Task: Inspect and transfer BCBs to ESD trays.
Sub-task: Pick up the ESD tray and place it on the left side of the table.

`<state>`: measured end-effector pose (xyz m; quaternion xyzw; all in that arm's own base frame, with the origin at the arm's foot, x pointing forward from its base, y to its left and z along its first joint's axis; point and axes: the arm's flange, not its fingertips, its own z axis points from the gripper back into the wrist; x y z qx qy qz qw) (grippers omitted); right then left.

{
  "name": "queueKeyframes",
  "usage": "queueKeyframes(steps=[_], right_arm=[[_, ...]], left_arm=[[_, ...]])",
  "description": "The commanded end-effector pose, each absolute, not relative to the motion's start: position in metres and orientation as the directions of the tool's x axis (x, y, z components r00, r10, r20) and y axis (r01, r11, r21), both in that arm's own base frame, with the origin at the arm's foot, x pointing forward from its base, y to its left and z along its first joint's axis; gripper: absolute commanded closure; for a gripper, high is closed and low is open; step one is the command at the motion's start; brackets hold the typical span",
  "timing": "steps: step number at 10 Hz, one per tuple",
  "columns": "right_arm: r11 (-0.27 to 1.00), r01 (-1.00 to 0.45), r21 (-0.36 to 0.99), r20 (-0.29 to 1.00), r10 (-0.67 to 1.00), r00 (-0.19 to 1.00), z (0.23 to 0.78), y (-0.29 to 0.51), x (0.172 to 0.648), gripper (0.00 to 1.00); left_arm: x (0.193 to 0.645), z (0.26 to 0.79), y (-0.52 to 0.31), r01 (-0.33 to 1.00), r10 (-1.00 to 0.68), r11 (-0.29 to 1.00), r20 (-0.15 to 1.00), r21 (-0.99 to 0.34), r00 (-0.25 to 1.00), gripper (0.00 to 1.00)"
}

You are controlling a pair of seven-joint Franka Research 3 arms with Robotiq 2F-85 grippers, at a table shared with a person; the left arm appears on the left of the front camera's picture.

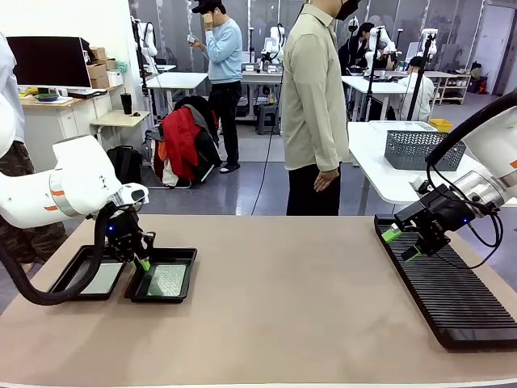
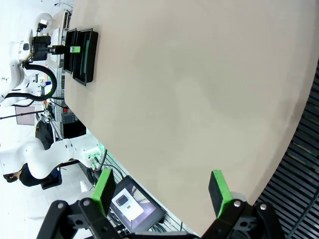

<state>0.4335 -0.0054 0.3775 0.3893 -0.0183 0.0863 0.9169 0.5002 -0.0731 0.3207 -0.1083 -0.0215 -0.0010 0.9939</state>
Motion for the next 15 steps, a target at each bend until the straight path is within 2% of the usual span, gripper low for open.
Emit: queueKeyframes(steps=[1, 2, 3, 4, 5, 6, 7, 13, 15], right_arm=[[0.681, -0.166, 0.713, 0.099, 0.136, 0.986, 0.38, -0.005, 0.433, 0.0], [0.681, -0.166, 0.713, 0.099, 0.136, 0.986, 0.38, -0.005, 0.433, 0.0], [0.681, -0.166, 0.713, 0.099, 0.136, 0.986, 0.38, -0.005, 0.433, 0.0], [0.681, -0.166, 0.713, 0.099, 0.136, 0.986, 0.38, -0.005, 0.433, 0.0], [0.681, -0.166, 0.713, 0.099, 0.136, 0.986, 0.38, -0.005, 0.433, 0.0], [0.681, -0.166, 0.713, 0.099, 0.136, 0.986, 0.38, -0.005, 0.433, 0.0], [0.681, -0.166, 0.713, 0.099, 0.136, 0.986, 0.38, -0.005, 0.433, 0.0], [0.681, -0.166, 0.713, 0.099, 0.136, 0.986, 0.38, -0.005, 0.433, 0.0], [0.681, -0.166, 0.713, 0.099, 0.136, 0.986, 0.38, -0.005, 0.433, 0.0]], left_arm=[[0.493, 0.349, -0.078, -0.01, 0.009, 0.988, -0.006, -0.152, 1.0, 0.43], [0.489, 0.361, -0.08, -0.007, 0.008, 0.989, 0.008, -0.145, 1.0, 0.56], [0.483, 0.373, -0.083, 0.002, 0.0, 0.993, 0.012, -0.119, 1.0, 0.24], [0.476, 0.386, -0.087, 0.012, -0.012, 0.997, -0.003, -0.082, 1.0, 0.38], [0.47, 0.397, -0.086, 0.018, -0.019, 0.999, -0.017, -0.043, 1.0, 0.05], [0.463, 0.408, -0.085, 0.019, -0.019, 0.999, -0.013, -0.026, 1.0, 0.18], [0.455, 0.42, -0.084, 0.032, -0.032, 0.999, -0.002, -0.004, 0.999, 0.0], [0.437, 0.46, -0.086, 0.058, -0.058, 0.998, -0.004, -0.003, 0.998, 0.0], [0.442, 0.45, -0.084, 0.057, -0.057, 0.998, 0.008, -0.014, 0.998, 0.0]])
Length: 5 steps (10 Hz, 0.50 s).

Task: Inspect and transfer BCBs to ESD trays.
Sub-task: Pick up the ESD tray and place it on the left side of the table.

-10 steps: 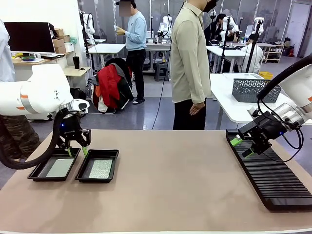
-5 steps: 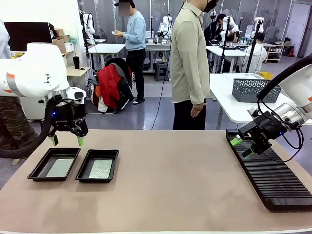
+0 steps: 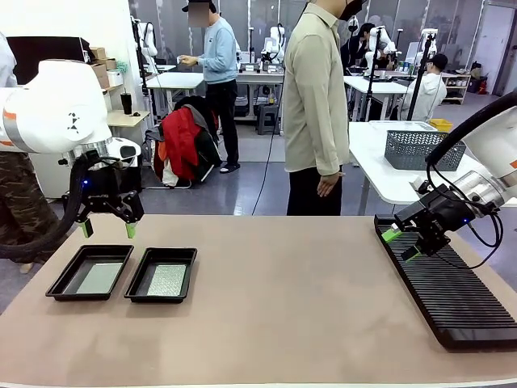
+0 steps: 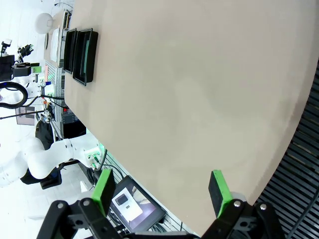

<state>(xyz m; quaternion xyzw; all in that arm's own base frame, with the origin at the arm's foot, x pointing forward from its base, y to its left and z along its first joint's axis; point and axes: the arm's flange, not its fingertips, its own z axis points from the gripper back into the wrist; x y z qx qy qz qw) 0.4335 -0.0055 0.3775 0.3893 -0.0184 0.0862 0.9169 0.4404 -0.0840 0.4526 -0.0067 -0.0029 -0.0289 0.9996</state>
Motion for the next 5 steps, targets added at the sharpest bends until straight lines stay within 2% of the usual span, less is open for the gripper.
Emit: queueKeyframes(steps=[1, 5], right_arm=[[0.681, -0.166, 0.713, 0.099, 0.136, 0.986, 0.3797, -0.0052, 0.4329, 0.0], [0.681, -0.166, 0.713, 0.099, 0.136, 0.986, 0.3797, -0.0052, 0.4329, 0.0]], left_arm=[[0.4419, 0.4503, -0.0839, 0.057, -0.057, 0.998, 0.008, -0.014, 0.998, 0.0], [0.4419, 0.4503, -0.0839, 0.057, -0.057, 0.998, 0.008, -0.014, 0.998, 0.0]])
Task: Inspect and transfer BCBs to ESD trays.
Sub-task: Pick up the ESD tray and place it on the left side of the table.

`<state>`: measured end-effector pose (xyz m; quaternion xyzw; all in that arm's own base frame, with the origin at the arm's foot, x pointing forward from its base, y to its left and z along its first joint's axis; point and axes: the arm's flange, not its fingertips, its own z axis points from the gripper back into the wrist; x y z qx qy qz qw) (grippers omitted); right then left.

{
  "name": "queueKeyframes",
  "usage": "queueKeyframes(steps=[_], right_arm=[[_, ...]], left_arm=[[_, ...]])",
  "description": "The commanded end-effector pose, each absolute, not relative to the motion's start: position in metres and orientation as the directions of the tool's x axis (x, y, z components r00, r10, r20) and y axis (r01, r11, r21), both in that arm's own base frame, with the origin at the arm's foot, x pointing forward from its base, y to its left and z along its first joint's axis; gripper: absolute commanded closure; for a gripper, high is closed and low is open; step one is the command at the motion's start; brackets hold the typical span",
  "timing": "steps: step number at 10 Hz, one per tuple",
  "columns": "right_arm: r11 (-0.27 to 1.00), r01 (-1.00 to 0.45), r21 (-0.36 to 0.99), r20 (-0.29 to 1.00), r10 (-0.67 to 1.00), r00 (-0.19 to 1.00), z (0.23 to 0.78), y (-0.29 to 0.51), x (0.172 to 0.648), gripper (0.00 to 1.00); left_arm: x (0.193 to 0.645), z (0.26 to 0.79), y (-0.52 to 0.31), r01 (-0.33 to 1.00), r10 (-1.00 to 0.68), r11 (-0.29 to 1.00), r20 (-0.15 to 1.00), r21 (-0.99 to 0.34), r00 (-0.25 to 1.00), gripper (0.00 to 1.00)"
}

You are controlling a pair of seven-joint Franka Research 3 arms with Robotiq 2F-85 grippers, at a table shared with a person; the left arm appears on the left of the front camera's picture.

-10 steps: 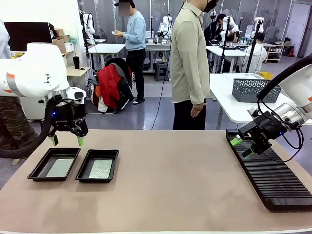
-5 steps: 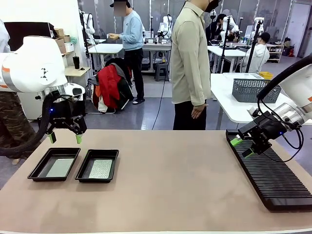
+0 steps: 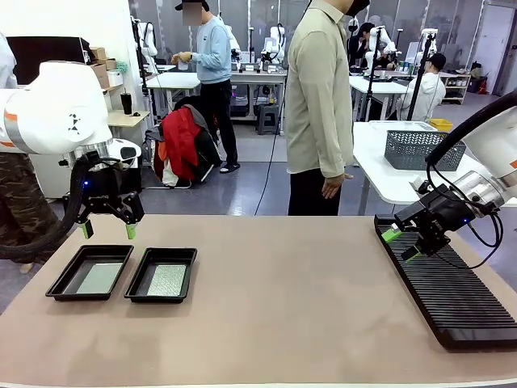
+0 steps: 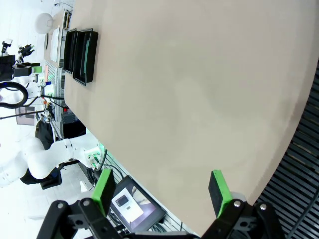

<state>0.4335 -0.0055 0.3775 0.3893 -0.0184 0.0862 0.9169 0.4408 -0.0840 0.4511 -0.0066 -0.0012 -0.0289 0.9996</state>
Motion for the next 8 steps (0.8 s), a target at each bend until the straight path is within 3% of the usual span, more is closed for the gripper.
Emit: queueKeyframes(steps=[1, 8], right_arm=[[0.681, -0.166, 0.713, 0.099, 0.136, 0.986, 0.3797, -0.0052, 0.4329, 0.0], [0.681, -0.166, 0.713, 0.099, 0.136, 0.986, 0.3797, -0.0052, 0.4329, 0.0]], left_arm=[[0.4419, 0.4503, -0.0839, 0.057, -0.057, 0.998, 0.008, -0.014, 0.998, 0.0], [0.4419, 0.4503, -0.0839, 0.057, -0.057, 0.998, 0.008, -0.014, 0.998, 0.0]])
